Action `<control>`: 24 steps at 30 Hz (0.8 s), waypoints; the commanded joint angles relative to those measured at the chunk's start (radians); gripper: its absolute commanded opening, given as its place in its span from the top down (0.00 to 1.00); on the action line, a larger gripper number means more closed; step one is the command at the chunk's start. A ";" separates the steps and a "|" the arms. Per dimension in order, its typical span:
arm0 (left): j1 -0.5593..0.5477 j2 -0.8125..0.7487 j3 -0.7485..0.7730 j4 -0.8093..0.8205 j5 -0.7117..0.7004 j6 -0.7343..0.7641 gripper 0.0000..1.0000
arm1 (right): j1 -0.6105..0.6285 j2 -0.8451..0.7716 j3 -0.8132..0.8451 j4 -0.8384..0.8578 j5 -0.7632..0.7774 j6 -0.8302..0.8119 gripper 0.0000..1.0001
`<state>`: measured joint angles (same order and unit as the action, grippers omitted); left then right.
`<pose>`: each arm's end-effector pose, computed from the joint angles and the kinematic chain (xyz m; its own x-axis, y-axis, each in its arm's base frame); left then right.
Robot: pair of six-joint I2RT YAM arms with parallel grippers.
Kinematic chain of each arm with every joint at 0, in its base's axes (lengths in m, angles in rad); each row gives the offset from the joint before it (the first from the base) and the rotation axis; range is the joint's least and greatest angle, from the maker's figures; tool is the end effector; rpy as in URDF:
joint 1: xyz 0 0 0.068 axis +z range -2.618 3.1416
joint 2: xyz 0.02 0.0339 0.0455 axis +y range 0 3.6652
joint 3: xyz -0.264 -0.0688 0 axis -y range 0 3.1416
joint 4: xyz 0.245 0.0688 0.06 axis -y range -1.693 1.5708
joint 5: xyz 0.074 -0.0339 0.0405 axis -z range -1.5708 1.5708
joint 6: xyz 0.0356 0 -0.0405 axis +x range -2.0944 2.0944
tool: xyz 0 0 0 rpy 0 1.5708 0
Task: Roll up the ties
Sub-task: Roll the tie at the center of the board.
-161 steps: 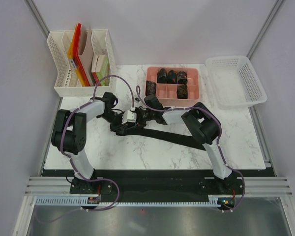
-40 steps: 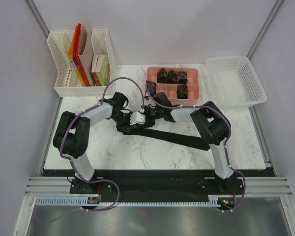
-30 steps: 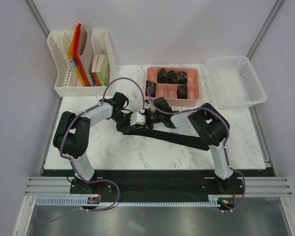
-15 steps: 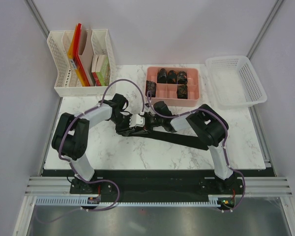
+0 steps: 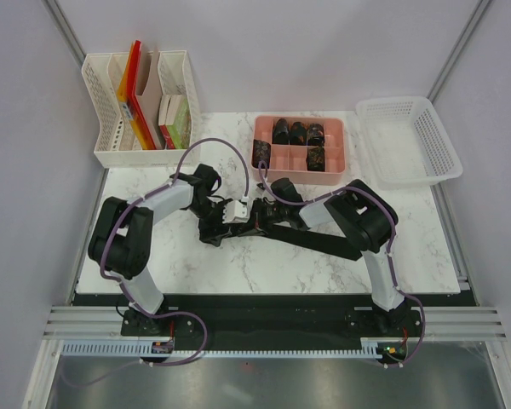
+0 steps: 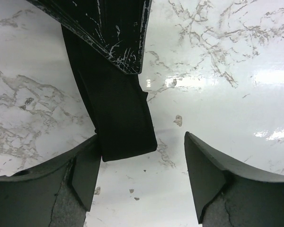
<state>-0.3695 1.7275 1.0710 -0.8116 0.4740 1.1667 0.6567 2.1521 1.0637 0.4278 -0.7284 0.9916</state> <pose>0.2764 -0.1245 0.1671 -0.0291 0.8886 -0.4578 0.9964 -0.0107 -0.0843 0.3112 0.2698 0.0832 -0.9957 0.0210 -0.0904 -0.0705 0.4614 0.8844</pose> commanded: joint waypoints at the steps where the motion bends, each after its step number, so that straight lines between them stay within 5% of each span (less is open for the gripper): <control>1: 0.010 -0.037 0.006 0.020 0.037 -0.018 0.22 | -0.008 -0.012 -0.018 -0.046 0.040 -0.034 1.00; 21: -0.028 0.033 -0.017 0.170 0.045 -0.012 0.23 | -0.006 0.008 0.013 0.000 0.021 -0.001 1.00; 22: -0.034 0.037 -0.019 0.169 0.040 -0.018 0.25 | -0.006 0.008 0.018 -0.001 0.021 -0.002 1.00; 24: -0.042 0.052 -0.017 0.155 0.014 -0.025 0.48 | -0.006 0.005 0.025 -0.009 0.009 -0.016 1.00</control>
<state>-0.3878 1.7576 1.0611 -0.6628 0.4980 1.1534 0.6548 2.1521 1.0630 0.4316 -0.7292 0.9989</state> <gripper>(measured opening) 0.663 0.010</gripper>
